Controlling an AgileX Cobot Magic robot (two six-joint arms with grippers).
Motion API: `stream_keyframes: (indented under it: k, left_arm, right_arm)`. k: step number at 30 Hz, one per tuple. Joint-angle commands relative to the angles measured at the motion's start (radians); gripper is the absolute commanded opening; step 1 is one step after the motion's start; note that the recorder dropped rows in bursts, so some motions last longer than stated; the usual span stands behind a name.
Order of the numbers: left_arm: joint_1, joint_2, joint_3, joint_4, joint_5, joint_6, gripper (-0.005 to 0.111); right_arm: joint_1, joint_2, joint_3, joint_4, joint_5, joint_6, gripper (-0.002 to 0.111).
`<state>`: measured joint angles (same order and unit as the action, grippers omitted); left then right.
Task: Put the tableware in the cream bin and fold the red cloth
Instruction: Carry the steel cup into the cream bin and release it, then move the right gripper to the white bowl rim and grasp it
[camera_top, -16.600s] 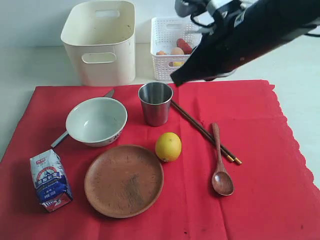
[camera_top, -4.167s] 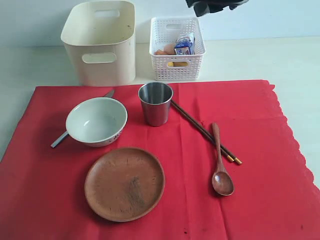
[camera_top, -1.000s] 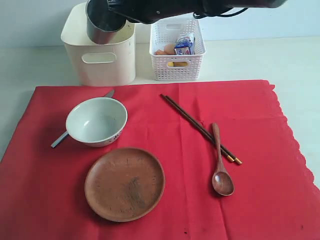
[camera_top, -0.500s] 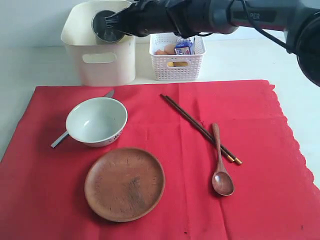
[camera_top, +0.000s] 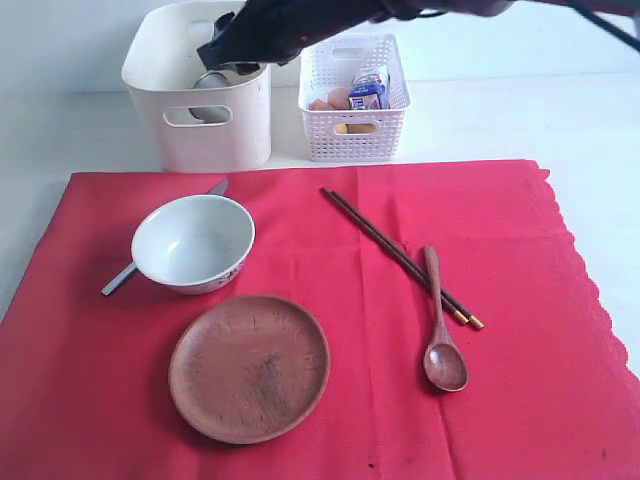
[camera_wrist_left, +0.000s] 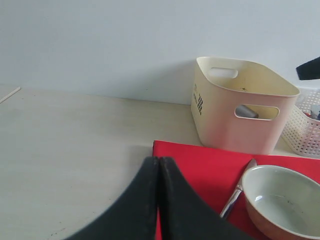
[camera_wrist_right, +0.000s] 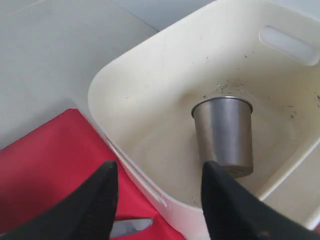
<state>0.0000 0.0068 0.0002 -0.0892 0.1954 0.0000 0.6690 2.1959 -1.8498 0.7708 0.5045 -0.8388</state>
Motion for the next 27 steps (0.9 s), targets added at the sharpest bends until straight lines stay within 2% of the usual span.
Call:
stream_keyframes:
  k: [1, 10, 20, 27]
  left_arm:
    - [0.001, -0.007, 0.000, -0.008, 0.001, 0.000, 0.003]
    - [0.001, -0.007, 0.000, -0.008, 0.001, 0.000, 0.003]
    - [0.001, -0.007, 0.000, -0.008, 0.001, 0.000, 0.003]
    - [0.001, -0.007, 0.000, -0.008, 0.001, 0.000, 0.003]
  right_arm:
    - [-0.009, -0.093, -0.012, -0.192, 0.126, 0.133, 0.050]
    - [-0.009, -0.258, -0.012, -0.413, 0.345, 0.280, 0.050]
    - [-0.007, -0.314, -0.009, -0.409, 0.499, 0.291, 0.050]
    - [-0.007, -0.310, 0.106, -0.337, 0.481, 0.276, 0.050]
